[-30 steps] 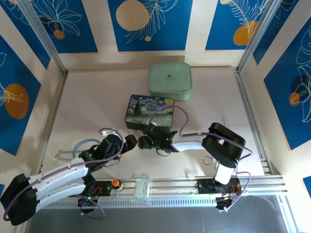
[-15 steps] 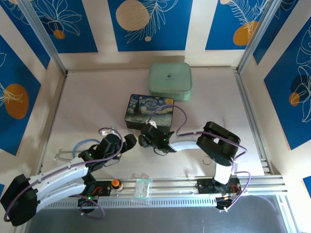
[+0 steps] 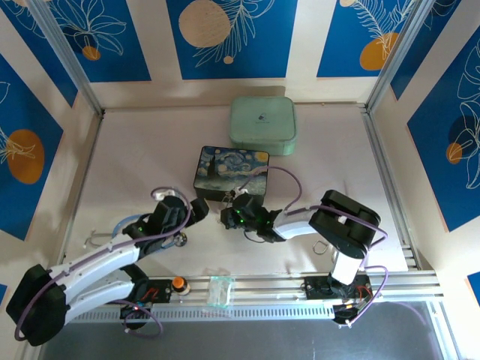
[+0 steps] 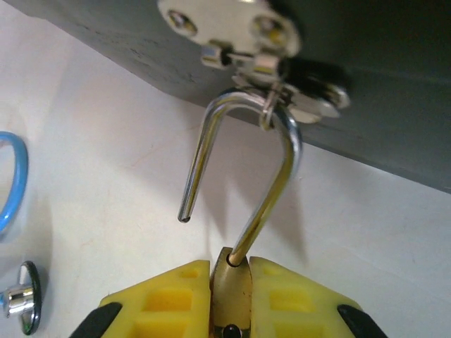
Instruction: Unlock the padlock with the key
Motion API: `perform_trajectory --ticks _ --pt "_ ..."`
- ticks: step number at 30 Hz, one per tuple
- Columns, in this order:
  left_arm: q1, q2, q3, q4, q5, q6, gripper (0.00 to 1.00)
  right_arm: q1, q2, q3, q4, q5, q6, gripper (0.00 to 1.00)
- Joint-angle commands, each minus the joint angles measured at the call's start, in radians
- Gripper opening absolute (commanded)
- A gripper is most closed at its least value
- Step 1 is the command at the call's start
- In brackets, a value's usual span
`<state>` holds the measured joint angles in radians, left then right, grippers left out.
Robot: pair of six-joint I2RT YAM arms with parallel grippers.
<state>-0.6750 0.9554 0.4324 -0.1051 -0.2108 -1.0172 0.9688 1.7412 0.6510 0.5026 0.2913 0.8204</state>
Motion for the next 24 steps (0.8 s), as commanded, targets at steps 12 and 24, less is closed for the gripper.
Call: perform_trajectory --ticks 12,24 --pt "0.135 0.564 0.408 0.123 -0.084 0.397 0.93 -0.088 0.025 -0.211 0.154 -0.169 0.193 0.05" --pt "0.114 0.639 0.288 0.188 0.060 0.322 0.64 -0.121 0.072 -0.327 0.362 -0.154 0.324 0.01"
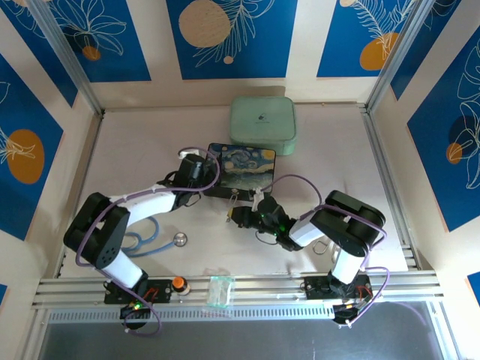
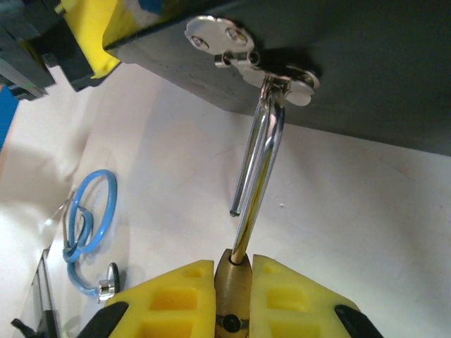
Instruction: Unlock the padlock with the key
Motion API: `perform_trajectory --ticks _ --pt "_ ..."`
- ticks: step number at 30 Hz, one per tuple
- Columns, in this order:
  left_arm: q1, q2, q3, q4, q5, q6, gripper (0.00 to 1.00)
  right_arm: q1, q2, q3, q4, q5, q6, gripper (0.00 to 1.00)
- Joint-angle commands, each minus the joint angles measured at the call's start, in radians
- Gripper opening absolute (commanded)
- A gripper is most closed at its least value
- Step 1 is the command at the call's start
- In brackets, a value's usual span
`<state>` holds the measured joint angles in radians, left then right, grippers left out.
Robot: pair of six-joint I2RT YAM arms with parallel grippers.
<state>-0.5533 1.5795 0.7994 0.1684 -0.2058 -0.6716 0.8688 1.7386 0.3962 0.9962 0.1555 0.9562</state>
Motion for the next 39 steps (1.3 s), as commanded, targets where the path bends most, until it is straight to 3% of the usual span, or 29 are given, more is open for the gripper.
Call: perform_trajectory --ticks 1,6,10,15,20,22,23,28,30,39 --pt "-0.013 0.002 -0.094 -0.081 0.061 -0.037 0.63 -0.019 0.082 -0.079 -0.110 -0.010 0.199 0.00" --pt "-0.083 -0.085 -0.151 -0.114 0.011 -0.093 0.58 -0.018 0.119 -0.130 0.033 0.045 0.265 0.00" --pt "-0.088 -0.098 -0.144 -0.181 -0.037 -0.099 0.58 -0.019 0.143 -0.110 0.072 0.035 0.256 0.00" --pt "-0.095 -0.124 -0.096 -0.250 -0.103 -0.017 0.59 -0.011 0.130 -0.115 0.101 0.061 0.267 0.00" --pt "-0.140 -0.193 0.050 -0.373 -0.282 0.251 0.83 0.003 0.126 -0.091 0.054 0.066 0.259 0.00" --pt "-0.156 -0.200 0.116 -0.397 -0.288 0.382 0.97 0.005 0.127 -0.088 0.041 0.070 0.263 0.00" --pt "-0.166 -0.200 0.138 -0.396 -0.260 0.461 0.99 0.004 0.127 -0.089 0.038 0.072 0.263 0.00" --pt "-0.270 -0.167 0.184 -0.416 -0.045 0.989 0.92 -0.011 0.125 -0.111 0.052 0.067 0.266 0.00" --pt "-0.293 -0.141 0.201 -0.461 -0.023 1.106 0.93 -0.013 0.125 -0.114 0.057 0.065 0.264 0.00" --pt "-0.296 0.034 0.322 -0.609 -0.066 1.221 0.91 -0.015 0.127 -0.124 0.082 0.065 0.270 0.00"
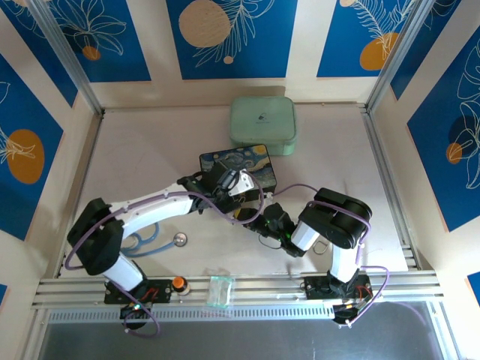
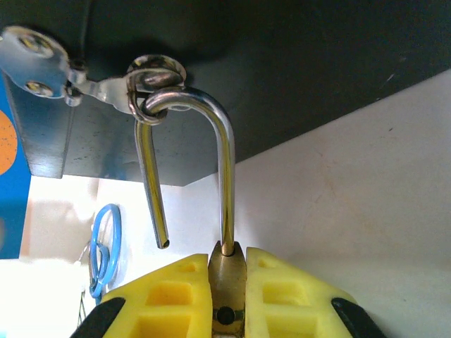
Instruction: Unlock the padlock with the key
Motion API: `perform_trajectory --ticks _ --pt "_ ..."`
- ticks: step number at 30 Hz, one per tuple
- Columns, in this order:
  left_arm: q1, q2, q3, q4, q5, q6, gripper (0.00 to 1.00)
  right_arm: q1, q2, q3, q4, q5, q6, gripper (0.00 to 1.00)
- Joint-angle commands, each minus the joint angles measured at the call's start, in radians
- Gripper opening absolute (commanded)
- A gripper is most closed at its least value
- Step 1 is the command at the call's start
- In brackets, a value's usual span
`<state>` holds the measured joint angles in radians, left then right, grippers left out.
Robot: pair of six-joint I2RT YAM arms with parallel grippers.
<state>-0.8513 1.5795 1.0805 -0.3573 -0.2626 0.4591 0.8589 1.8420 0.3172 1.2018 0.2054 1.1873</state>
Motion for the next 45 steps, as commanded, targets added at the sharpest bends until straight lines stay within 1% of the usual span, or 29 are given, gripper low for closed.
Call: perform_trajectory --ticks 1,2,5,7,8,10,11,12,16,19,22,25,28,29,32,34,38,41,45 --pt "0.001 0.047 0.045 -0.086 -0.028 0.089 0.89 -0.007 0.023 -0.047 -0.121 0.017 0.043 0.00" --pt "-0.001 0.058 0.048 -0.088 -0.041 0.088 0.88 -0.007 0.023 -0.049 -0.119 0.021 0.049 0.00" --pt "-0.003 0.090 0.053 -0.088 -0.071 0.108 0.81 0.003 0.032 -0.047 -0.118 0.032 0.064 0.00" --pt "-0.004 0.109 0.055 -0.091 -0.066 0.129 0.72 0.016 0.039 -0.045 -0.117 0.060 0.084 0.00" --pt "-0.003 0.120 0.054 -0.086 -0.066 0.136 0.64 0.020 0.046 -0.043 -0.112 0.069 0.093 0.00" --pt "-0.003 0.135 0.062 -0.104 -0.060 0.133 0.61 0.021 0.058 -0.040 -0.100 0.080 0.112 0.00" --pt "-0.003 0.138 0.059 -0.104 -0.061 0.133 0.57 0.021 0.064 -0.037 -0.088 0.084 0.121 0.00" --pt "-0.003 0.140 0.056 -0.103 -0.057 0.136 0.54 0.022 0.068 -0.038 -0.080 0.094 0.131 0.00" --pt "-0.003 0.154 0.041 -0.118 -0.062 0.142 0.53 0.031 0.075 -0.030 -0.084 0.160 0.196 0.00" --pt "-0.005 0.155 0.020 -0.114 -0.053 0.144 0.52 0.042 0.078 -0.022 -0.056 0.215 0.252 0.00" --pt "-0.005 0.162 0.017 -0.122 -0.055 0.147 0.51 0.047 0.057 0.015 -0.157 0.254 0.314 0.00" --pt "-0.005 0.160 0.000 -0.104 -0.037 0.154 0.50 0.064 0.063 0.028 -0.125 0.308 0.309 0.00" --pt "-0.005 0.172 -0.007 -0.115 -0.022 0.163 0.48 0.059 0.071 0.054 -0.171 0.343 0.359 0.00" --pt "-0.005 0.175 -0.013 -0.109 -0.018 0.167 0.48 0.054 0.096 0.056 -0.137 0.353 0.375 0.00" --pt "-0.005 0.177 -0.028 -0.101 0.013 0.190 0.48 0.027 0.190 0.051 0.092 0.359 0.332 0.00" --pt "-0.006 0.175 -0.042 -0.088 0.021 0.196 0.48 0.004 0.229 0.062 0.112 0.347 0.386 0.00" --pt "-0.007 0.180 -0.059 -0.082 0.017 0.208 0.48 -0.003 0.282 0.090 0.185 0.333 0.374 0.00" --pt "-0.008 0.171 -0.077 -0.082 0.030 0.217 0.48 -0.009 0.264 0.075 0.189 0.344 0.375 0.00" --pt "-0.008 0.169 -0.101 -0.071 0.008 0.212 0.47 -0.024 0.218 0.055 0.136 0.345 0.363 0.00"
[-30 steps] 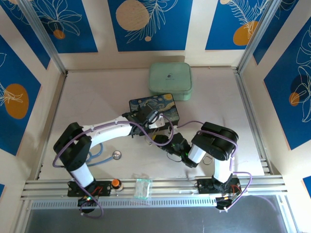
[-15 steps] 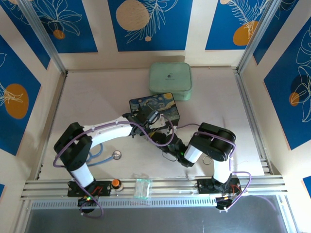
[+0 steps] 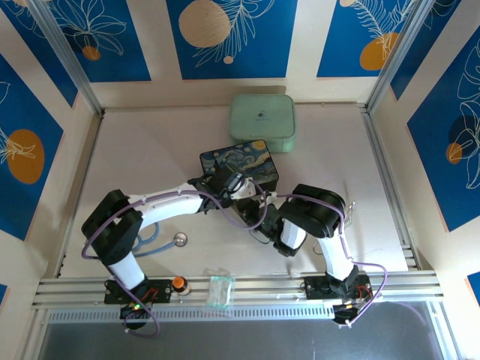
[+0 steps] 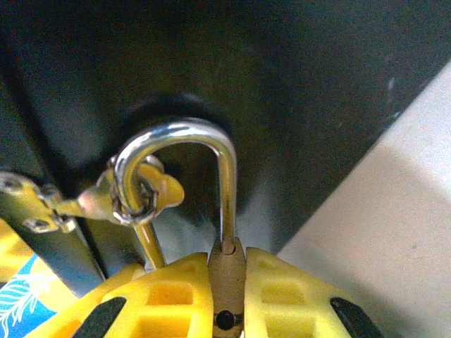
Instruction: Unlock the padlock with the key
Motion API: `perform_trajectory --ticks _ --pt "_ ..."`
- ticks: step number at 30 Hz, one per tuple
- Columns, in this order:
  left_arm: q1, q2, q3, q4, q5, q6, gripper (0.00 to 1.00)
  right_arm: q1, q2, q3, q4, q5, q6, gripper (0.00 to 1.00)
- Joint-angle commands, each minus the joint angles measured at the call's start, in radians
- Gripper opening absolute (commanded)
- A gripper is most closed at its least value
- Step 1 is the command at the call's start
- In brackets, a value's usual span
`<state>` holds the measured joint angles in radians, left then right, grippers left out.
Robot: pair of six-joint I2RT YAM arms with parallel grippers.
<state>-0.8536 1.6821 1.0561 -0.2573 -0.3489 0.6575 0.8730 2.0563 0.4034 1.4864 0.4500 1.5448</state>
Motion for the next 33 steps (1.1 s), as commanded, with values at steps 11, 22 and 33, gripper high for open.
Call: perform_trajectory --ticks 11,22,33 --pt "-0.005 0.048 -0.114 -0.154 0.092 -0.005 0.47 -0.115 0.044 -0.075 -0.084 0.037 -0.015 0.00" --pt "-0.011 0.042 -0.131 -0.148 0.085 -0.012 0.47 -0.169 0.017 -0.104 -0.083 0.019 0.009 0.00" --pt "-0.018 0.050 -0.137 -0.143 0.074 -0.009 0.47 -0.195 -0.031 -0.101 -0.084 -0.076 0.171 0.00"
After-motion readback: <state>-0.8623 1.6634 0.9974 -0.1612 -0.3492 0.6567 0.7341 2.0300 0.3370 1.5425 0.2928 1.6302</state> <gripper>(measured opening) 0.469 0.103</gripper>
